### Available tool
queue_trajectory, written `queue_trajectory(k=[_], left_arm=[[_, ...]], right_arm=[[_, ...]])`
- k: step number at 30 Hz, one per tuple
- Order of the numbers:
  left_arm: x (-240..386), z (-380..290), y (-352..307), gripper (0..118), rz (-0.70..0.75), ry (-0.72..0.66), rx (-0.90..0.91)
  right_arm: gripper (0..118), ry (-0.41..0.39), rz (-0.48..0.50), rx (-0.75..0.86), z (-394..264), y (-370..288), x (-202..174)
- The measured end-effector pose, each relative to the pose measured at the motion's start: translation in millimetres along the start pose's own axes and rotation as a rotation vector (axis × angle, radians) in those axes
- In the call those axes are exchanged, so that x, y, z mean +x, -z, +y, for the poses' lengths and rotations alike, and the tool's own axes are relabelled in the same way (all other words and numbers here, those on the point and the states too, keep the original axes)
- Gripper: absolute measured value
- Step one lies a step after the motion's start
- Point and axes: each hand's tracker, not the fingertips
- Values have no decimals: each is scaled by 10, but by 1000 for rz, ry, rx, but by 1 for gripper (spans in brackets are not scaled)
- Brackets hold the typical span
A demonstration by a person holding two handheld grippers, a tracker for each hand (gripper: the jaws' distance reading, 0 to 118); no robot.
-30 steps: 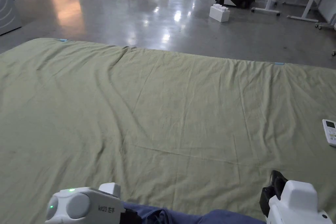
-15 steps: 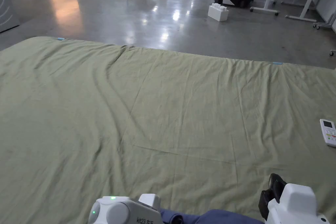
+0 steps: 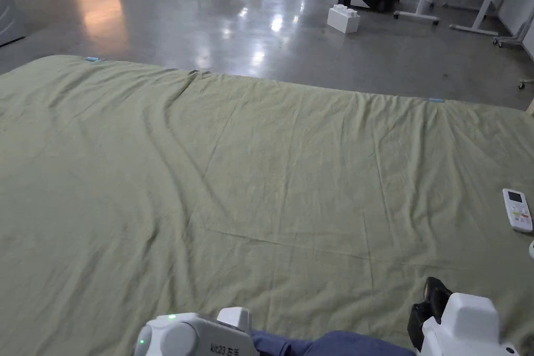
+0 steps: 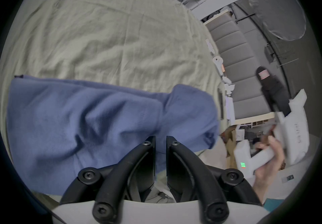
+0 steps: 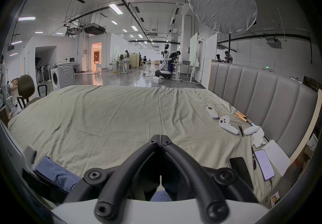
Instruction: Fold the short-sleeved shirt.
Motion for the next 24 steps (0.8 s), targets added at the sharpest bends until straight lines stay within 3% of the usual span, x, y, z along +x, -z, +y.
queue_trajectory(k=[5, 9, 10, 12, 14, 19, 24], left_arm=[[-136, 125, -710, 13, -93, 37, 101], [-499, 175, -1173, 23, 16, 63, 164], [-649, 190, -1248, 33, 50, 49, 172], [-943, 196, -1355, 64, 111, 3, 184], [-1254, 199, -1408, 76, 84, -25, 200], [-1953, 189, -1251, 76, -68, -209, 136], [-2236, 108, -844, 75, -246, -263, 68]], right_arm=[[0, -7, 6, 9, 36, -2, -22], [1, -10, 10, 19, 67, -6, -38], [0, -13, 11, 20, 73, -6, -49], [0, -15, 15, 24, 80, -4, -65], [1, -18, 16, 28, 87, 0, -88], [0, -15, 19, 23, 101, 23, -135], [0, -23, 16, 19, 117, 10, -175]])
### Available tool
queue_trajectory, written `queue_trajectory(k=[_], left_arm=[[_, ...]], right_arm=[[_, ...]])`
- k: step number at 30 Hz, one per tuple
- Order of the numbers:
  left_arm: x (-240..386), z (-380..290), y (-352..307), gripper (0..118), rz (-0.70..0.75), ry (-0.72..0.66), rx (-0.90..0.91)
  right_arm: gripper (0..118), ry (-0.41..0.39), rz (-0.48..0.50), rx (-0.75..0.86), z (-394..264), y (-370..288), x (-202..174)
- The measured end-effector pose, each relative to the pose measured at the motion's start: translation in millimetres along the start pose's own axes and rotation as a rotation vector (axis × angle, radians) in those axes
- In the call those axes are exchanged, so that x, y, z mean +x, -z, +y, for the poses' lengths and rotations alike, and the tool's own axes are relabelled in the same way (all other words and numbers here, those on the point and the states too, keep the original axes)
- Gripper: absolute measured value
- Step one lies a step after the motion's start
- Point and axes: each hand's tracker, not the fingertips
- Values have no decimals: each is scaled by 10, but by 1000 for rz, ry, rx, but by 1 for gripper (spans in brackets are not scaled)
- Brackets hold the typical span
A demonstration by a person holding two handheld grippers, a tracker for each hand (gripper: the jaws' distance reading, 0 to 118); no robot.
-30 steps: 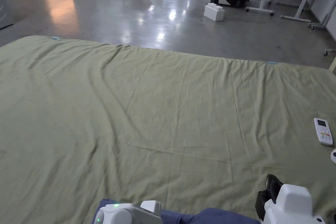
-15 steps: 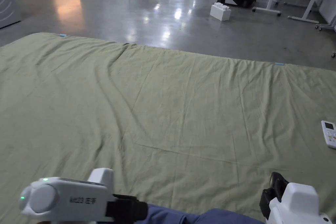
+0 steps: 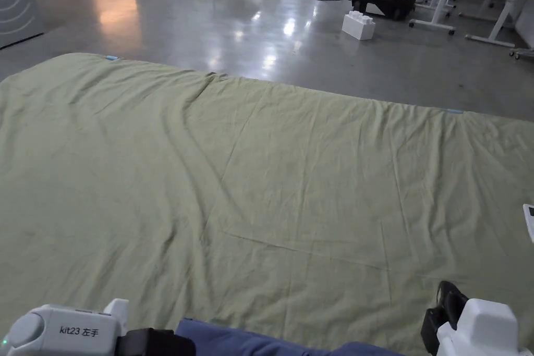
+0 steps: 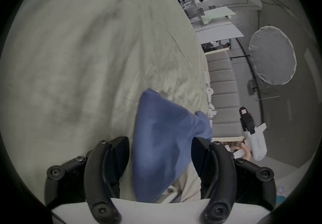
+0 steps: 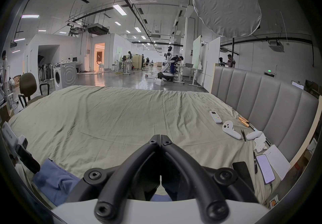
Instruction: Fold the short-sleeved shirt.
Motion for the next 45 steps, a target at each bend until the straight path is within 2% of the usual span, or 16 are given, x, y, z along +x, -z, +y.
queue_trajectory(k=[2, 3, 6, 8, 10, 12, 14, 17, 21, 26, 32, 38, 42, 45], left_arm=[[-64, -13, 64, 74, -115, -8, 28], [-50, -7, 136, 69, -120, -21, 31], [-31, -30, 236, 20, -56, 28, 48], [-23, -75, 296, 18, 38, 124, 46], [-35, -67, 263, 13, -13, 78, 69], [28, -114, 269, 12, -16, 3, 66], [174, -136, 180, 12, 8, 117, 90], [339, -59, 59, 12, 14, 97, 86], [607, 99, -331, 12, 90, 167, 130], [842, 268, -983, 12, 354, 262, 210], [1472, 68, -1016, 12, 637, 339, 211], [1829, -42, -640, 12, 602, 368, 186], [1913, -7, -397, 12, 491, 359, 165], [2242, -313, -78, 12, 445, 384, 120]], right_arm=[[0, 8, 1, 0, 2, -8, -1], [1, 11, -2, -7, 0, -11, -5], [1, -9, -12, -15, 9, -22, -30], [1, -13, -16, -24, 10, -17, -44], [0, -14, -16, -27, 8, -11, -59], [1, -18, -14, -28, 10, -7, -83], [1, -24, -10, -30, 6, 3, -114], [0, -29, 1, -29, 18, 7, -151], [0, -39, 11, -18, 39, 8, -178], [1, -43, 30, -8, 53, 56, -214], [1, -22, 70, 1, 45, 95, -299], [1, -12, 85, 11, 54, 87, -299], [0, -5, 77, 11, 29, 75, -221], [1, 3, 65, 2, -11, 74, -156]])
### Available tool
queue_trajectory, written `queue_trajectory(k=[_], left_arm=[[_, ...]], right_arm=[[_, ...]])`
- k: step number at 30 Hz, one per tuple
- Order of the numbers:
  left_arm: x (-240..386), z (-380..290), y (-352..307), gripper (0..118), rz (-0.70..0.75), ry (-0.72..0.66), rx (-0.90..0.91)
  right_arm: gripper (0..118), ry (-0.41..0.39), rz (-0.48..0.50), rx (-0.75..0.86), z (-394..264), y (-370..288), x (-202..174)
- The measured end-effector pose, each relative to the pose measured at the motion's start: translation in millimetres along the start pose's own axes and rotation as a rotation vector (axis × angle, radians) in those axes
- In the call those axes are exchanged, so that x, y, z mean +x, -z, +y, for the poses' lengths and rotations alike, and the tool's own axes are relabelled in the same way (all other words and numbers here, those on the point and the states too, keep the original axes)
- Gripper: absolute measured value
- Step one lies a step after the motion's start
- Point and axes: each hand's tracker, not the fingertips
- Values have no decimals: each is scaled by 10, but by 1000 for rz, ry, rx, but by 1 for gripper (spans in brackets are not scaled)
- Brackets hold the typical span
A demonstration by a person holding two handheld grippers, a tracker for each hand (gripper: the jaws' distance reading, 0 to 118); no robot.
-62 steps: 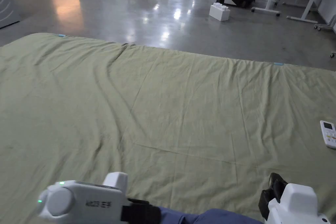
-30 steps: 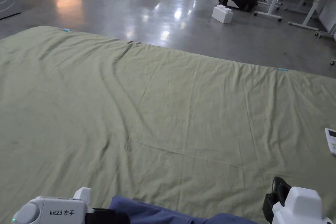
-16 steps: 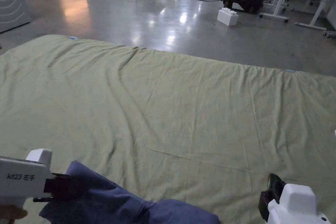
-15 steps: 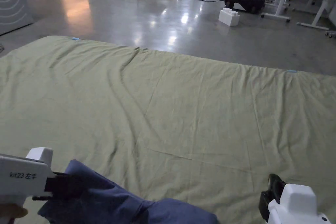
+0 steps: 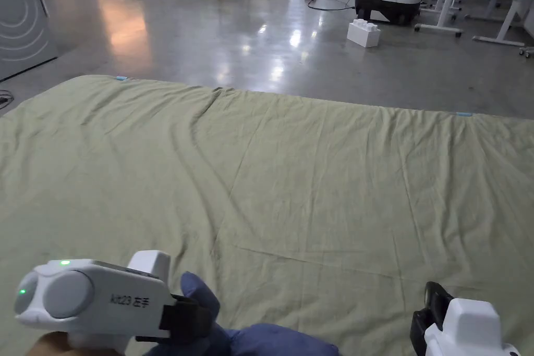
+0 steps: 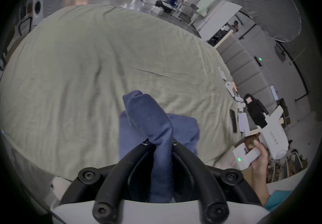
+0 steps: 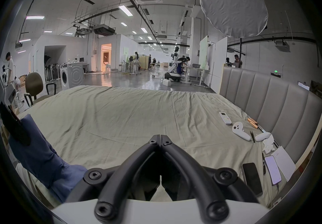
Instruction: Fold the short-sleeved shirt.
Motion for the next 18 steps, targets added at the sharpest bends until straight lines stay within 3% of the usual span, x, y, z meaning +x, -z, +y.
queue_trajectory(k=[8, 18], left_arm=[[507, -38, 447, 12, -119, -37, -29], [869, -297, 1546, 14, -8, -49, -154]], right_arm=[[0, 35, -29, -28, -96, -67, 134], [0, 50, -53, -42, -182, -146, 253]])
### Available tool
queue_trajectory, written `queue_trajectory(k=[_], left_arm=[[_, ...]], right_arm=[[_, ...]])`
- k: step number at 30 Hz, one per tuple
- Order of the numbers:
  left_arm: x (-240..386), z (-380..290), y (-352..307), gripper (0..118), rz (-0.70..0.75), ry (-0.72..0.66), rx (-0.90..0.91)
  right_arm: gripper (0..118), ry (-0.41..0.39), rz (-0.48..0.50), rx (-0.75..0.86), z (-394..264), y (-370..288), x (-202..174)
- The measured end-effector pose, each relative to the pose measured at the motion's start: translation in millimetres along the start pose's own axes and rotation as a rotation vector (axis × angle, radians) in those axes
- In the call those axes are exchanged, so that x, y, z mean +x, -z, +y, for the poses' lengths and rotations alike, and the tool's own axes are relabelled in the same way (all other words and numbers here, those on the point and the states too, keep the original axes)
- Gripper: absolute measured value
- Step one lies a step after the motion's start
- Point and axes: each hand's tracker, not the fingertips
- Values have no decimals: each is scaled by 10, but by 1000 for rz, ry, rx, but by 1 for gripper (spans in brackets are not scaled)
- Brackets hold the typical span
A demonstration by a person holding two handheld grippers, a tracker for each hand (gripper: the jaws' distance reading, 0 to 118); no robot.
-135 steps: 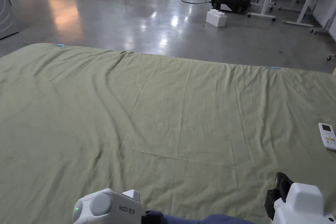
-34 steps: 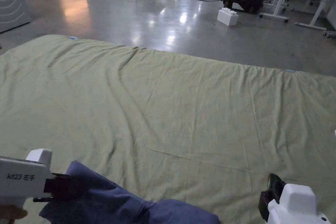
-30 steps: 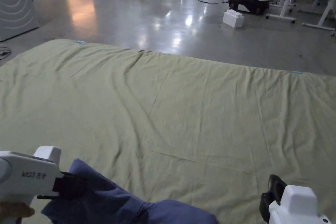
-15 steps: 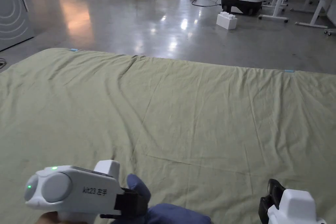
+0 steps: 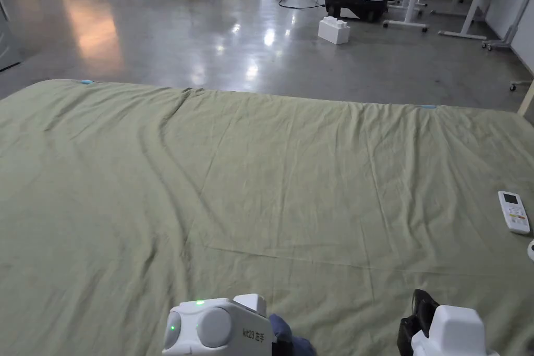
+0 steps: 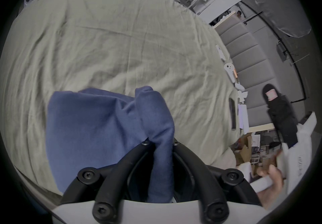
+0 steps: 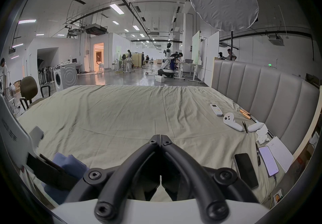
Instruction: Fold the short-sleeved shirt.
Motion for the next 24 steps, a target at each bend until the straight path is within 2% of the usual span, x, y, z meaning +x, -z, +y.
queue_trajectory(k=[3, 6, 7, 13, 15, 17, 18, 20, 21, 24], left_arm=[[6, 1, 53, 21, 10, -12, 3], [-25, 25, -96, 51, -55, -17, 20], [-36, 38, -177, 58, -75, -18, 27], [-102, 2, -659, 58, -145, -29, 132], [-62, -49, -652, 54, -111, 8, 157], [-5, -119, -486, 26, -56, 38, 122], [-5, -138, -392, 18, -50, 29, 98], [-21, -202, -135, 17, -72, -8, 44], [-28, -230, -27, 12, -79, -28, 24], [-39, -331, 258, 8, -66, -19, 5]], right_arm=[[0, 1, -8, -5, -15, -27, 39], [1, -3, -14, -6, -19, -47, 70], [1, -4, -17, -7, -27, -45, 82], [1, -3, -23, -14, -43, -51, 106], [0, -2, -24, -16, -46, -48, 105], [1, 0, -23, -20, -52, -40, 100], [1, 0, -23, -22, -55, -38, 97], [0, 1, -22, -24, -62, -41, 89], [0, -1, -23, -25, -64, -43, 85], [1, -1, -22, -29, -70, -48, 85]])
